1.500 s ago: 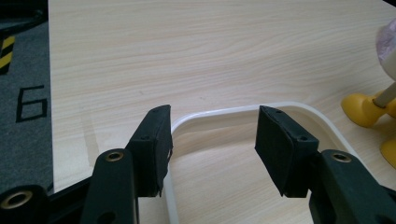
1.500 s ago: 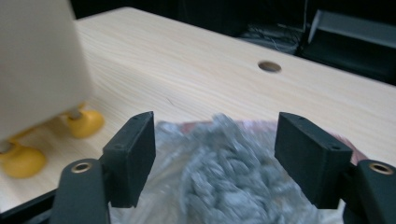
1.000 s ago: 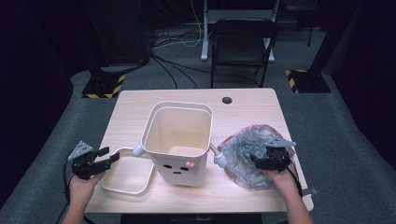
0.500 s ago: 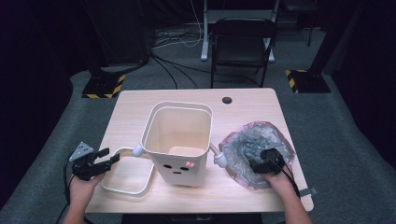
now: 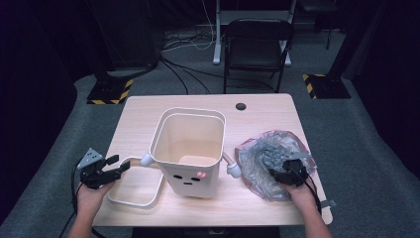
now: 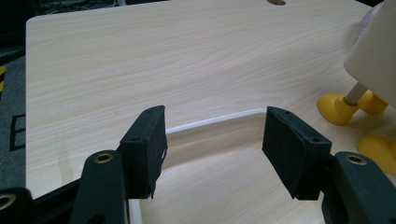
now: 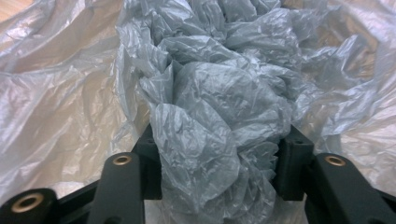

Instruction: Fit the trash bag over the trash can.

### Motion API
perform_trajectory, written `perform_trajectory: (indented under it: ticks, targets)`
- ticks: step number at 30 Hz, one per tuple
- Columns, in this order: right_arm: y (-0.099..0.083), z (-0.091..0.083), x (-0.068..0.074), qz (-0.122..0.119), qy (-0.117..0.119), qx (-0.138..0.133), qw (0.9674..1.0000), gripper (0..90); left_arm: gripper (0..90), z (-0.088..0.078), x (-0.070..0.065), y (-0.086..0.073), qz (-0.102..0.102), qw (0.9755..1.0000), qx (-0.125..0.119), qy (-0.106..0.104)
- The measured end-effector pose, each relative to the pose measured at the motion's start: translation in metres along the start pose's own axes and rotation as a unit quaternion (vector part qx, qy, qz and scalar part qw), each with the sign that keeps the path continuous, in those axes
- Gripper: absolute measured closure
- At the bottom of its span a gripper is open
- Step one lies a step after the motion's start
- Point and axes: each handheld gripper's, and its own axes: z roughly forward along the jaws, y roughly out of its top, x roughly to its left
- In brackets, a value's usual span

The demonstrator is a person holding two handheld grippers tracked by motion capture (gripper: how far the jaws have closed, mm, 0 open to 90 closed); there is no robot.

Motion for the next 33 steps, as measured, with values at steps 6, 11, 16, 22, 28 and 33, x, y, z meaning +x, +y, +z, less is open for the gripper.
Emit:
perform_trajectory:
  ticks: [6,11,16,22,28,33]
  targets:
    - [0.0,-0.006,-0.002,0.008,0.002,-0.017,0.9998,49.4,37.5,0.003,0.001,-0.002,0.006,0.9999,0.011,0.005]
    - [0.003,-0.006,0.003,-0.006,0.004,-0.017,0.9998,49.3,35.7,0.003,0.002,-0.003,0.007,0.9999,0.008,0.006]
    - [0.006,-0.009,0.006,-0.011,0.013,-0.028,0.9995,49.3,34.7,0.003,-0.001,-0.004,0.017,0.9997,0.014,0.003]
    - [0.006,-0.012,0.008,-0.02,0.015,-0.03,0.9992,49.3,34.3,0.003,-0.003,-0.001,0.014,0.9999,0.005,-0.006]
    - [0.006,-0.021,0.009,-0.021,0.017,-0.041,0.9988,49.4,34.2,0.003,-0.005,0.001,0.012,0.9999,0.002,-0.011]
    - [0.007,-0.031,0.009,-0.019,0.017,-0.056,0.9981,49.3,34.0,-0.001,-0.008,0.004,0.02,0.9997,-0.004,-0.013]
